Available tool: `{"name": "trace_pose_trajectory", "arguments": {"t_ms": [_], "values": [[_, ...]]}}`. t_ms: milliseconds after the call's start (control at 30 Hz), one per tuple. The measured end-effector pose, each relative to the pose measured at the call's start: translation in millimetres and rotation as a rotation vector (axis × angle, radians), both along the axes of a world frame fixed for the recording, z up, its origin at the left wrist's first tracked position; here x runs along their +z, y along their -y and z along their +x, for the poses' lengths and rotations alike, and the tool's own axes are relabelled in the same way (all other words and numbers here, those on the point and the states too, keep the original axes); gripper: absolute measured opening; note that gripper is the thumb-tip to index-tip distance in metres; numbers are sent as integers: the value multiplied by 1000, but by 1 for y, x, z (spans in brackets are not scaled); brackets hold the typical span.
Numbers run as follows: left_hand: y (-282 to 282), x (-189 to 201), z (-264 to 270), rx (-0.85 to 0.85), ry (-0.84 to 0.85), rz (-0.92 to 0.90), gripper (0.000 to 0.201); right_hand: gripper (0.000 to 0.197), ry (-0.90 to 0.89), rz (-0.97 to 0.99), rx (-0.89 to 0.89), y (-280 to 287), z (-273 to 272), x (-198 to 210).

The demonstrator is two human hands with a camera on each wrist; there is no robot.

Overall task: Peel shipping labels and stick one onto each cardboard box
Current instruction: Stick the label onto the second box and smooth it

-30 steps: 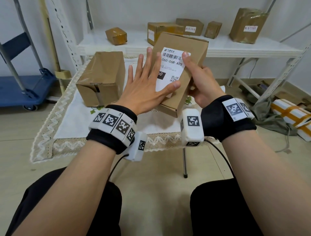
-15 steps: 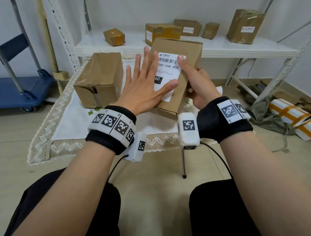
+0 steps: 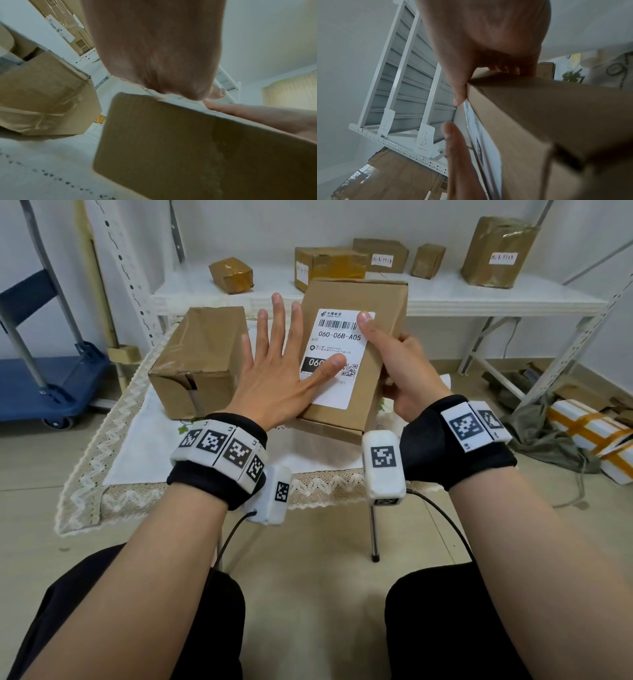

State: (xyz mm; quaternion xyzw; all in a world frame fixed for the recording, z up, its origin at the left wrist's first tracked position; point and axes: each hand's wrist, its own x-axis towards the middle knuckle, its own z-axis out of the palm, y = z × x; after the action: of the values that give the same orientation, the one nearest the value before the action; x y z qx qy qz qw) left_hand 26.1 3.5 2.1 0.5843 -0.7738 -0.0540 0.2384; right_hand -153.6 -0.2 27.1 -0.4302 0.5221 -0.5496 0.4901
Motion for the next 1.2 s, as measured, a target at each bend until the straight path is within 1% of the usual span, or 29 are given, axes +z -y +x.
{"name": "trace_pose_trajectory", "arguments": {"t_ms": [133,200,300,500,700,800,900,1000,1067,1200], "values": [[-3,3,-8,-43,3,-44,102,65,-34,-10,48,-2,7,-1],[-3,2,-11,-53,6,-52,100,68,-58,-8,76,-2,11,-1],[-1,1,-11,-41,4,-45,100,72,-76,-13,94,-2,11,-3],[2,2,-1,-2,-2,-35,101,69,-75,-10,113,-3,7,-1],[4,2,9,31,0,-15,106,64,-13,4,44,-7,6,1],[-1,1,1,-10,-3,-29,105,66,-16,16,-8,-9,8,1],[-8,-1,-18,-79,29,-36,110,73,-19,26,-29,-8,11,-1],[-11,-4,-29,-113,38,-14,112,72,28,34,-63,-5,12,0],[-11,-6,-29,-118,42,-13,112,73,39,41,-91,-2,10,1],[-8,-8,-24,-103,49,-4,112,67,90,51,-111,-1,5,1]]}}
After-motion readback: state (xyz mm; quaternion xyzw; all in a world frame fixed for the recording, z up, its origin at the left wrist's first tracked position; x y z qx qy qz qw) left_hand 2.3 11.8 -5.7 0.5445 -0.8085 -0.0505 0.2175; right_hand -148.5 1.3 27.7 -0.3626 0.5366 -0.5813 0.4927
